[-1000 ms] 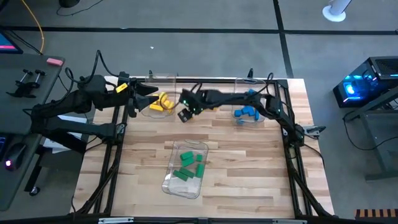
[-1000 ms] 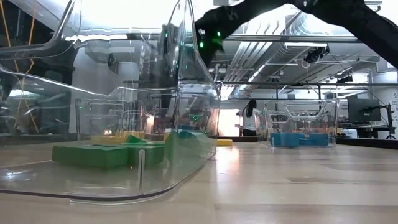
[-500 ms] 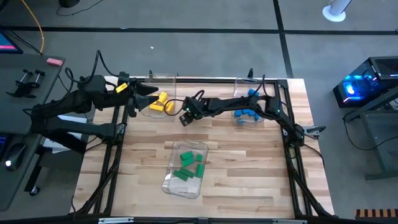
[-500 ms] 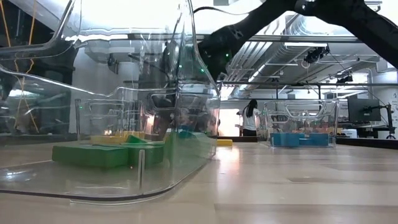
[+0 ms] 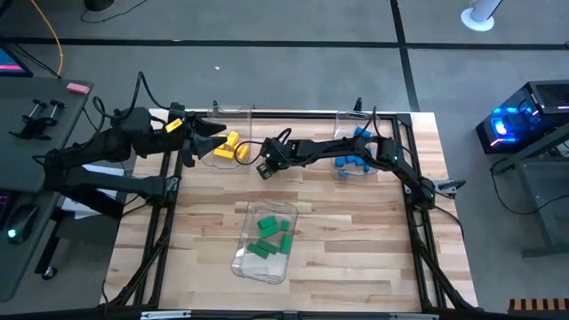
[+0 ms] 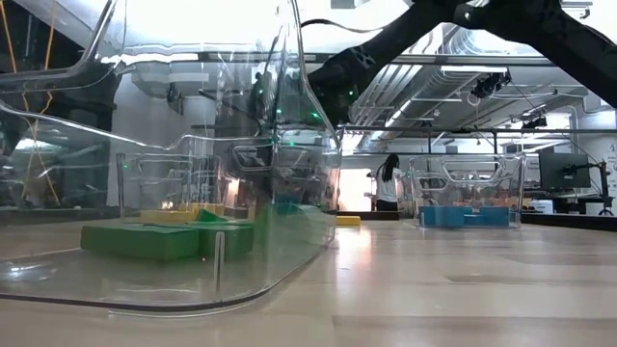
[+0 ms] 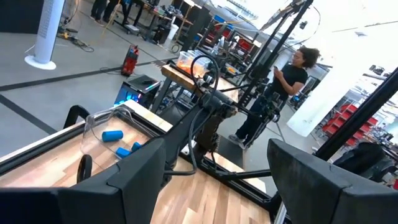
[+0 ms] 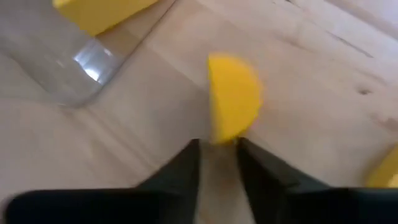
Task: Sort blocks
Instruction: Put the yellow block into the top left transparent bin
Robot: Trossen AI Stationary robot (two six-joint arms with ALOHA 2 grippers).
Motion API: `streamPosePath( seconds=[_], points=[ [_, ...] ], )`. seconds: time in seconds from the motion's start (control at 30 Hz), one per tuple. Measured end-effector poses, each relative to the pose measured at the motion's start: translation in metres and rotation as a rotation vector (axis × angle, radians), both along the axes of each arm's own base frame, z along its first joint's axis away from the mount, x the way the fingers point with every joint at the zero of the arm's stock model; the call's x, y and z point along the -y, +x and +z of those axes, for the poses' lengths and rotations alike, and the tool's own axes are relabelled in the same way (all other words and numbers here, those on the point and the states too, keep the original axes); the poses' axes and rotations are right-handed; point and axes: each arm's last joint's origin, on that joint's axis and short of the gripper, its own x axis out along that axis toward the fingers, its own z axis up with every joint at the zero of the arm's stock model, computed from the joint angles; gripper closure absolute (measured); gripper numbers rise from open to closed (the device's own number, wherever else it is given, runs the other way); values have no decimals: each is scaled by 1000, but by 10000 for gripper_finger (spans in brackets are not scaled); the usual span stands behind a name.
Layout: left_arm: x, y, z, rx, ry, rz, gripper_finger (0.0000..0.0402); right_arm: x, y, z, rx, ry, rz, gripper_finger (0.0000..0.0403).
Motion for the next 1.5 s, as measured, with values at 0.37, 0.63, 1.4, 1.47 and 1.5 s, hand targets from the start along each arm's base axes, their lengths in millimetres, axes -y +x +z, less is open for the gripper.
streamPosePath(
  seconds=[0.37, 0.63, 1.4, 1.47, 1.5],
  points=[
    [0, 0, 0, 0, 1, 0, 131, 6, -8, 82, 153, -177, 87, 400],
    [0, 0, 0, -1, 3, 10, 131, -12, 19, 115, 619, -136, 91, 401],
    [0, 0, 0, -3, 0, 13, 131, 32, -5, 110, 159, -157, 101, 199],
    [0, 0, -1, -6, 0, 13, 131, 38, -17, 106, 1, -162, 170, 192],
    [0, 0, -1, -8, 0, 13, 131, 42, -24, 104, -77, -157, 202, 191]
  ],
)
